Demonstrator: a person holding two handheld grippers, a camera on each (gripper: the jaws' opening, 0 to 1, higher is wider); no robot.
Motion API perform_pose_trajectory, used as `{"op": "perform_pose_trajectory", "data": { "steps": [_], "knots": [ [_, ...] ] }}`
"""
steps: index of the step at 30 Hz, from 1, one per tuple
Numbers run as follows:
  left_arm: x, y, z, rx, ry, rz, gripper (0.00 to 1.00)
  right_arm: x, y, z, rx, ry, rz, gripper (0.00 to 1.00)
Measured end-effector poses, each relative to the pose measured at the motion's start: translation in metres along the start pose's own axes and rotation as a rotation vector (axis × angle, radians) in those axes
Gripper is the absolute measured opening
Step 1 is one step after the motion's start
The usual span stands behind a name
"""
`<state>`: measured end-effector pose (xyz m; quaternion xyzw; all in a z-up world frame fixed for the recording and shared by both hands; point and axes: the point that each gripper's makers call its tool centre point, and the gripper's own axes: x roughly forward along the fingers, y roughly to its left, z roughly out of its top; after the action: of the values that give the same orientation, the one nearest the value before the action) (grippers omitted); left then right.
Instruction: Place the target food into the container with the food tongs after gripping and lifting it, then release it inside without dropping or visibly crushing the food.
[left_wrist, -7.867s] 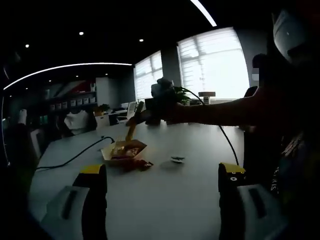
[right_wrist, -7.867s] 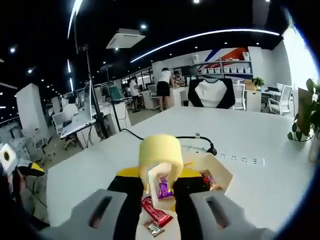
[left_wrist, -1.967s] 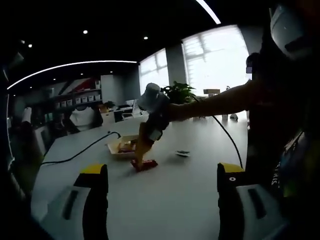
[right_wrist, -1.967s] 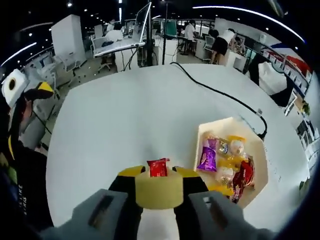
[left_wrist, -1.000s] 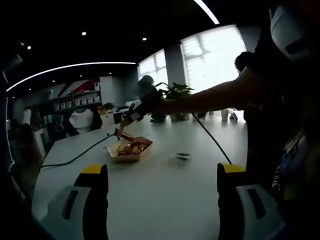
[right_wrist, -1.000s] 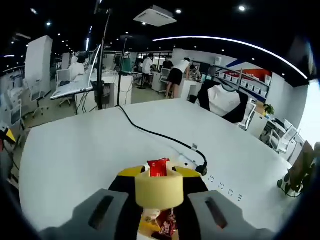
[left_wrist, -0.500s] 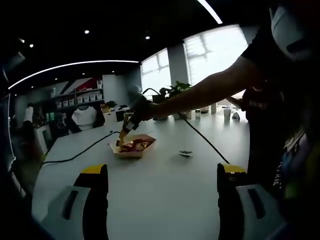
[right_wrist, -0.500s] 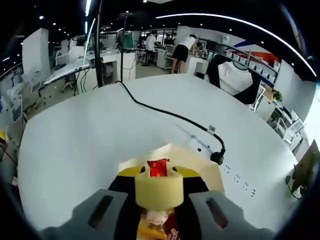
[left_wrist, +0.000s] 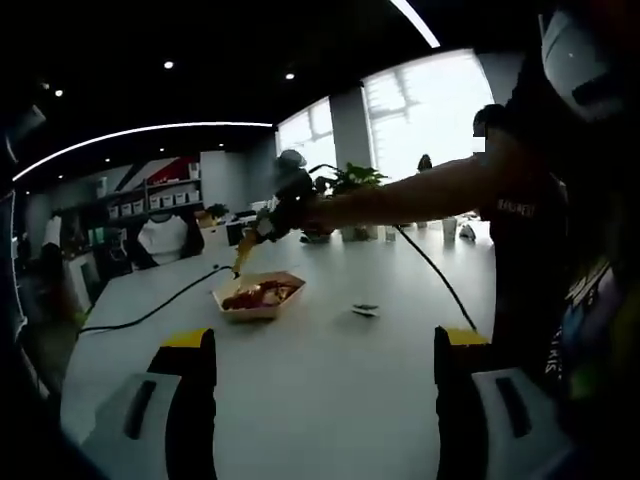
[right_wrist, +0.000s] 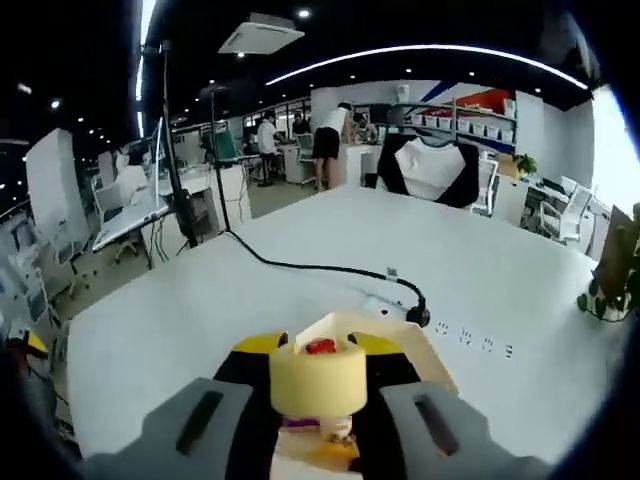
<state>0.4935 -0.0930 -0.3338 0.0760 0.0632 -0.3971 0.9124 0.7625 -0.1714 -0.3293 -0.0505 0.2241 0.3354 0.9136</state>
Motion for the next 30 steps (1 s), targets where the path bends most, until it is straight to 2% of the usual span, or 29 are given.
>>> {"op": "perform_pose_trajectory", "data": {
  "steps": [2,4,7,11,14,17,18,19,22,24,30],
  "knots": [
    [0.001,0.000,-0.001,-0.003,0.000,-0.005,0.96,-0.010,-0.003,0.000,-0.022,-0.018,-0.019,0.20],
    [0.002,-0.004,-0.002,0.001,0.005,-0.022,0.96,-0.021,0.006,-0.002,0.016,-0.030,-0.010,0.20],
    [-0.001,-0.009,0.001,0.006,0.001,-0.044,0.96,-0.040,0.002,-0.003,0.021,-0.056,-0.046,0.20],
    [-0.002,-0.010,0.001,0.013,0.000,-0.059,0.96,-0.059,0.000,-0.007,0.061,-0.078,-0.044,0.21],
    [-0.014,-0.016,-0.005,0.006,-0.007,-0.071,0.96,-0.073,-0.002,-0.022,0.015,-0.048,-0.079,0.21],
    [-0.014,-0.019,-0.007,0.012,-0.001,-0.080,0.96,-0.082,-0.002,-0.033,0.034,-0.042,-0.081,0.21],
    [-0.014,-0.021,-0.007,0.015,0.003,-0.087,0.96,-0.092,0.003,-0.033,0.049,-0.078,-0.072,0.21],
    [-0.013,-0.022,-0.007,0.018,0.004,-0.090,0.96,-0.099,0.006,-0.035,0.050,-0.087,-0.064,0.21],
    [-0.014,-0.024,-0.005,0.009,0.003,-0.098,0.98,-0.113,0.008,-0.048,0.090,-0.070,-0.077,0.21],
    [-0.013,-0.026,-0.002,0.009,-0.002,-0.102,0.99,-0.121,0.012,-0.054,0.099,-0.087,-0.083,0.21],
    [-0.004,-0.032,-0.002,0.025,0.009,-0.116,1.00,-0.145,0.020,-0.090,0.100,-0.054,-0.109,0.21]
  ]
}}
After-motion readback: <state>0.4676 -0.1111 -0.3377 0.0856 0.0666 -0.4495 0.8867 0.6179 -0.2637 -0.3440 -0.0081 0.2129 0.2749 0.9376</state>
